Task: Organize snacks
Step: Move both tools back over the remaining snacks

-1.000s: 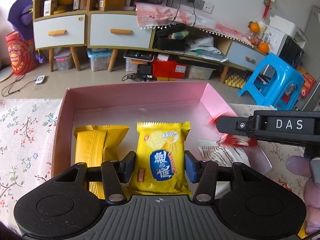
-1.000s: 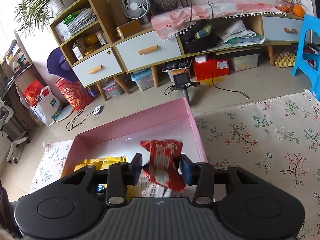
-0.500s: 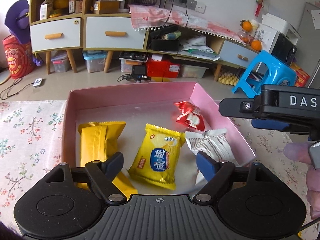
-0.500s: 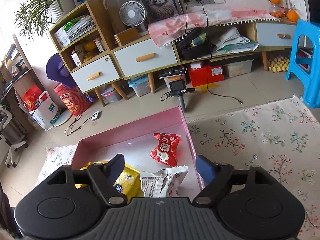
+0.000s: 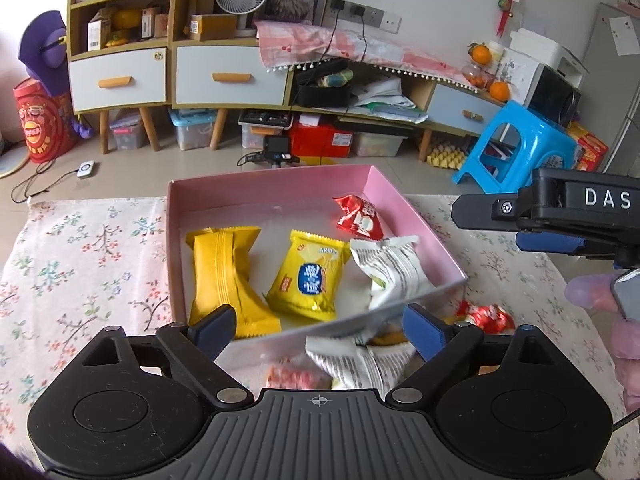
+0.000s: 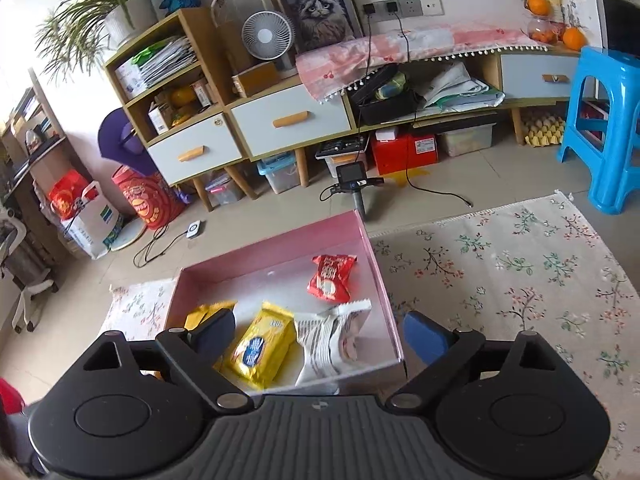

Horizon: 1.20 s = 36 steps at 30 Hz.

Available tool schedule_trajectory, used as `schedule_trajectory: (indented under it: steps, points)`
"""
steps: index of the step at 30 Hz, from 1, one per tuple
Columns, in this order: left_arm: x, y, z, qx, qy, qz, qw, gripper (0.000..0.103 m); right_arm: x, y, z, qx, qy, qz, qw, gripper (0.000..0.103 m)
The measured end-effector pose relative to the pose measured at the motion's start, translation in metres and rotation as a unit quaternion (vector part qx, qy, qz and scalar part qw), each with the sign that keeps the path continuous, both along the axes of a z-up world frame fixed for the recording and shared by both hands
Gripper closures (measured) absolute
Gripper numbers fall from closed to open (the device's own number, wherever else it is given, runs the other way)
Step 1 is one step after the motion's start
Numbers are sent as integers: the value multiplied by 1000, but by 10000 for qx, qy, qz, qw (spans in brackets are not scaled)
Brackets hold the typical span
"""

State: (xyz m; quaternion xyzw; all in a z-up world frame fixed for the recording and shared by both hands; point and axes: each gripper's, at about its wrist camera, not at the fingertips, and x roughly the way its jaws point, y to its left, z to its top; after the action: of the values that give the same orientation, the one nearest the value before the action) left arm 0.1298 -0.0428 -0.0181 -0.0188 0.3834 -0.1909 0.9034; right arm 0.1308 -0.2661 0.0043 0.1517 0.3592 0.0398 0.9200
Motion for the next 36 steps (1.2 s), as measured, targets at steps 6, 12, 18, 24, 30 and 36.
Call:
schedule_trajectory:
  steps: [6, 12, 18, 24, 30, 36]
  points:
    - [-24, 6, 9, 55, -41, -47, 10000, 8, -25, 7, 11, -148, -98, 166, 9997, 16]
    - [-49, 14, 12, 116, -31, -72, 9999, 7, -48, 10, 15, -219, -145, 262, 9993, 15]
    - [-71, 27, 8, 133, -33, -68, 9999, 6, -68, 12, 15, -348, -212, 344, 9986, 13]
    - [-92, 35, 3, 211, -119, -160, 9996, 6, -89, 11, 14, -467, -278, 597, 9967, 13]
    - [-110, 44, -2, 361, -325, -277, 9984, 6, -108, 8, 8, -712, -350, 692, 9944, 12]
    - [-122, 57, -13, 399, -360, -309, 9981, 6, -130, 7, -4, -1145, -515, 817, 9887, 10]
